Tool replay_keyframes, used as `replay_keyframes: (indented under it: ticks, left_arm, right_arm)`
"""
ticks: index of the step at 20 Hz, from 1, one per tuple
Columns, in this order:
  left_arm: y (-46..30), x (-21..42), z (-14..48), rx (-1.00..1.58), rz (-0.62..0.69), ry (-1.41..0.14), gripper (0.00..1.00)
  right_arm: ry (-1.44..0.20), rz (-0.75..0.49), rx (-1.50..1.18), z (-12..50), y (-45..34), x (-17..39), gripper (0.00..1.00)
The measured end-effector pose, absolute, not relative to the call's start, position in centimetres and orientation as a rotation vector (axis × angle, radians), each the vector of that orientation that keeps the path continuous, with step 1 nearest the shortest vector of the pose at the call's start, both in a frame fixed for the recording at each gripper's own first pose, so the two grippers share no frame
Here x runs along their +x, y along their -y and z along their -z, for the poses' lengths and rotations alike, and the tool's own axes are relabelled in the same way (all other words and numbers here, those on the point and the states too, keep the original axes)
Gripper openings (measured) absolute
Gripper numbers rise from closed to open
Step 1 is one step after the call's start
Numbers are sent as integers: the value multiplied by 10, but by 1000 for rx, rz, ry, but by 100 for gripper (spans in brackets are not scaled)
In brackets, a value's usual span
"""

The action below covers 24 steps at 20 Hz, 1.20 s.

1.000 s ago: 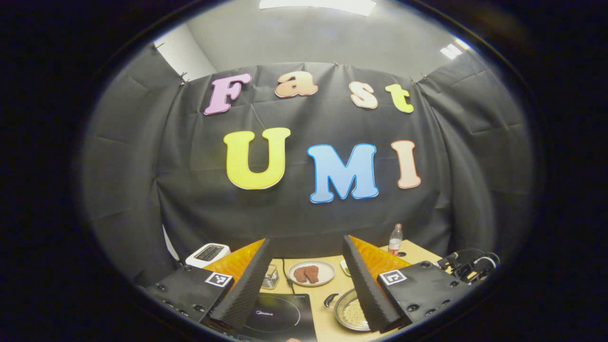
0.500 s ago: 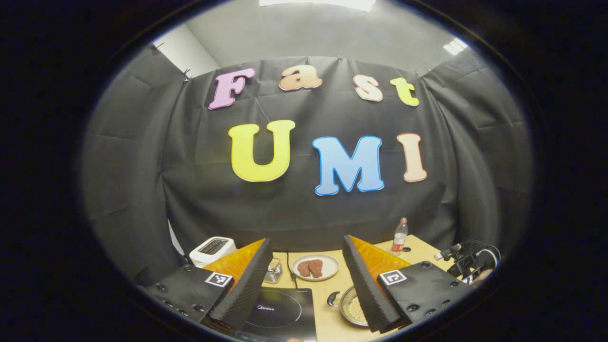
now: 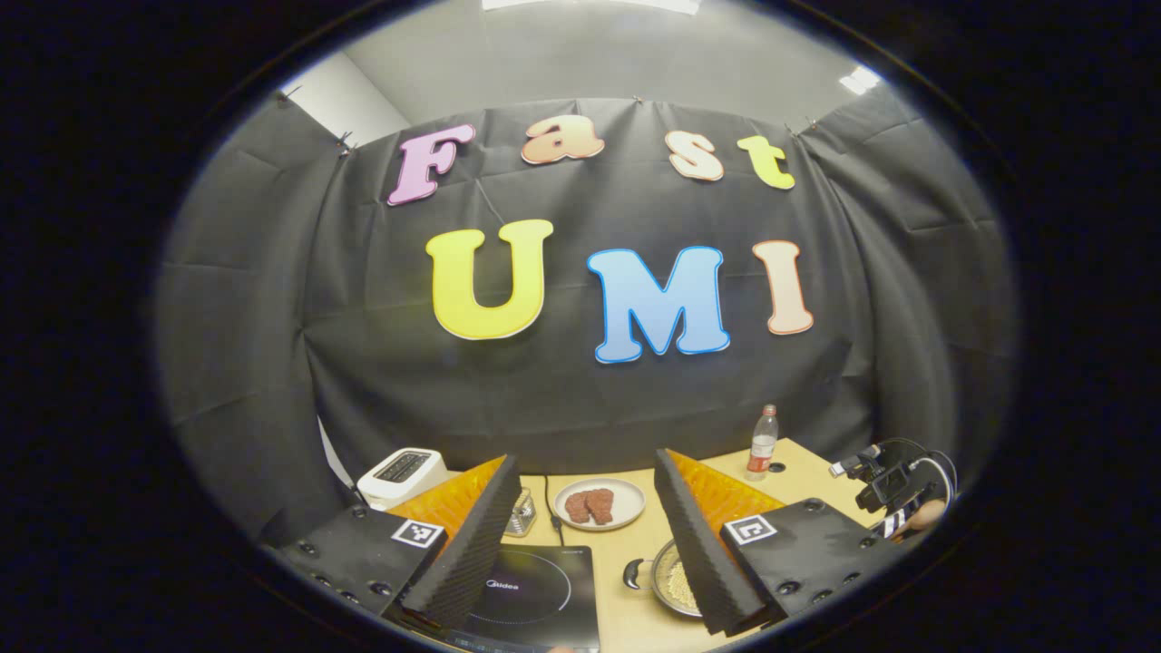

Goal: First push the handle of the pot to place it horizontally, then grasp the pot with both hands and set it on the induction cooktop.

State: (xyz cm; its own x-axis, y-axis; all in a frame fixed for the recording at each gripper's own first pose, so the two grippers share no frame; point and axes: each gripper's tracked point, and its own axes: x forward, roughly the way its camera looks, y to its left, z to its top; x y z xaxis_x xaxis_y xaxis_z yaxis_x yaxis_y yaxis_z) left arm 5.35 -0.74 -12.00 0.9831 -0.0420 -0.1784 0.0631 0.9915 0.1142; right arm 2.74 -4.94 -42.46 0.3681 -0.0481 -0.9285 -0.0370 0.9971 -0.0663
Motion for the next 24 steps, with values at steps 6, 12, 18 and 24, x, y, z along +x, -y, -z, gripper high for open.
replay_keyframes:
  ticks: [6, 12, 18, 24]
  left_arm:
    - [25, 64, 137, 107, 76, -218, 97]
    - [33, 69, 186, 47, 111, -332, 94]
    - [52, 75, 254, 40, 189, -481, 99]
    - [68, 91, 318, 29, 251, -631, 97]
  right_arm:
    - [-1183, 9, -55, 426, 56, 47, 1]
    - [-1135, 41, -70, 415, 71, 42, 1]
    - [-969, 50, -3, 372, 85, 45, 65]
    - [-857, 50, 53, 357, 84, 50, 93]
